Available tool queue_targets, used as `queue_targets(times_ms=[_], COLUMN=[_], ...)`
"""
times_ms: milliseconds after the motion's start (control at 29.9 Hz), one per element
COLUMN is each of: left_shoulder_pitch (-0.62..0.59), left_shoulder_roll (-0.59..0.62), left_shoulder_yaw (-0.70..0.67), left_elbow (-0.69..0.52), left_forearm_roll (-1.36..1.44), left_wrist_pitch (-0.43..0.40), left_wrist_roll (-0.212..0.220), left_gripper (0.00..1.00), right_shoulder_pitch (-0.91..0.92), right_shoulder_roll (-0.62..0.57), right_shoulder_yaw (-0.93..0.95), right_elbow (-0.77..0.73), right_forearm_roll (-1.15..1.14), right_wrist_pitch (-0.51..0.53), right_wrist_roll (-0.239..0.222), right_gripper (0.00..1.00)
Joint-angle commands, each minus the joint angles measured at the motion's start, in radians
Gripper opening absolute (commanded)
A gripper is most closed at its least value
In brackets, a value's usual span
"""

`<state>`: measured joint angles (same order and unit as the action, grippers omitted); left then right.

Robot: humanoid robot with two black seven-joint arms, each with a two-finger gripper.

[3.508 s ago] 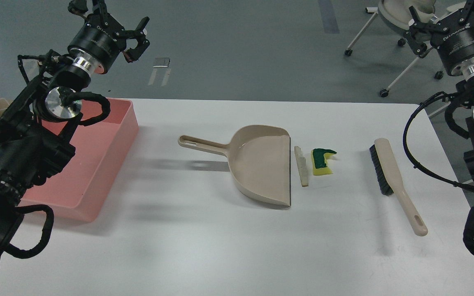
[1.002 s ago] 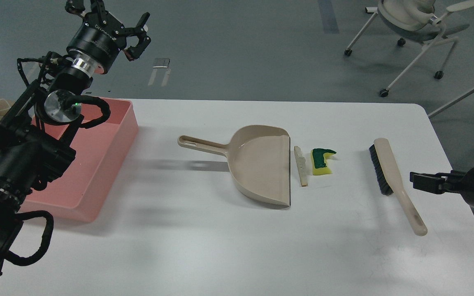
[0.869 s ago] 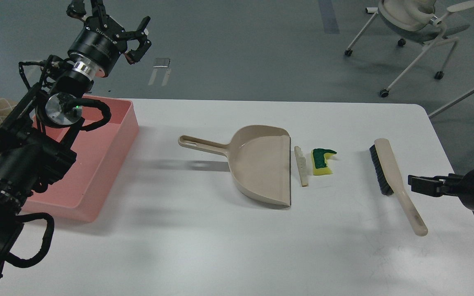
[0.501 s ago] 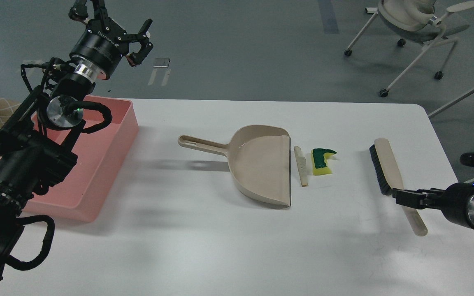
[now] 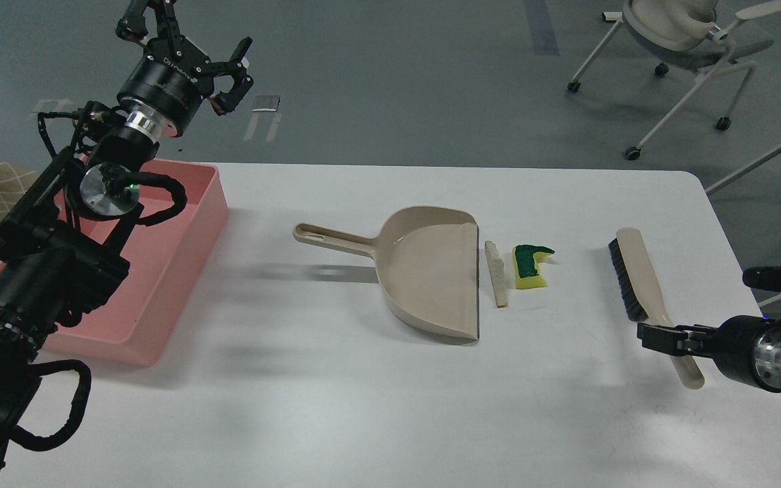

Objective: Sweep and dump garbage into bin
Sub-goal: 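Move the right gripper down to the wooden brush handle and grasp it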

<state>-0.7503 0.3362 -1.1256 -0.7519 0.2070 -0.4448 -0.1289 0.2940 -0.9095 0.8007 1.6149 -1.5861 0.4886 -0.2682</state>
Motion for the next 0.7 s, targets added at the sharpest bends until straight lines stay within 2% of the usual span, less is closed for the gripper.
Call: queue_targets(times_ms=[0,167,234,301,368,668], left_shoulder_pitch=[0.003,0.003,0.006,0.009,0.011,0.011], left_shoulder_roll=[0.004,0.007,0.007,0.007,0.006,0.006], left_shoulder_yaw=[0.000,-0.002,-0.002,-0.002,-0.002,0.000], left_elbow=[0.000,0.000,0.000,0.000,0.000,0.000], left_forearm_roll=[0.000,0.000,0.000,0.000,0.000,0.000], left_wrist_pitch=[-0.002,-0.005,-0.006,-0.006,-0.006,-0.006], left_wrist_roll=[0.000,0.000,0.000,0.000,0.000,0.000], left_gripper=[0.99,0.99,0.99,0.99,0.99,0.99], right_shoulder_pitch=[-0.004,-0.012,-0.012,-0.012,-0.012,-0.015], right_shoulder_roll=[0.006,0.009,0.009,0.009,0.011,0.023], right_shoulder_yaw=[0.000,-0.001,-0.001,-0.001,-0.001,-0.001], right_elbow=[-0.003,-0.003,-0.003,-0.003,-0.003,-0.003], right_forearm_roll=[0.000,0.000,-0.002,-0.002,-0.002,0.003], right_wrist_pitch=[0.000,0.000,0.000,0.000,0.000,0.000], right_wrist_roll=[0.000,0.000,0.000,0.000,0.000,0.000], right_gripper=[0.83,0.68,0.57,0.38,0.36,0.35])
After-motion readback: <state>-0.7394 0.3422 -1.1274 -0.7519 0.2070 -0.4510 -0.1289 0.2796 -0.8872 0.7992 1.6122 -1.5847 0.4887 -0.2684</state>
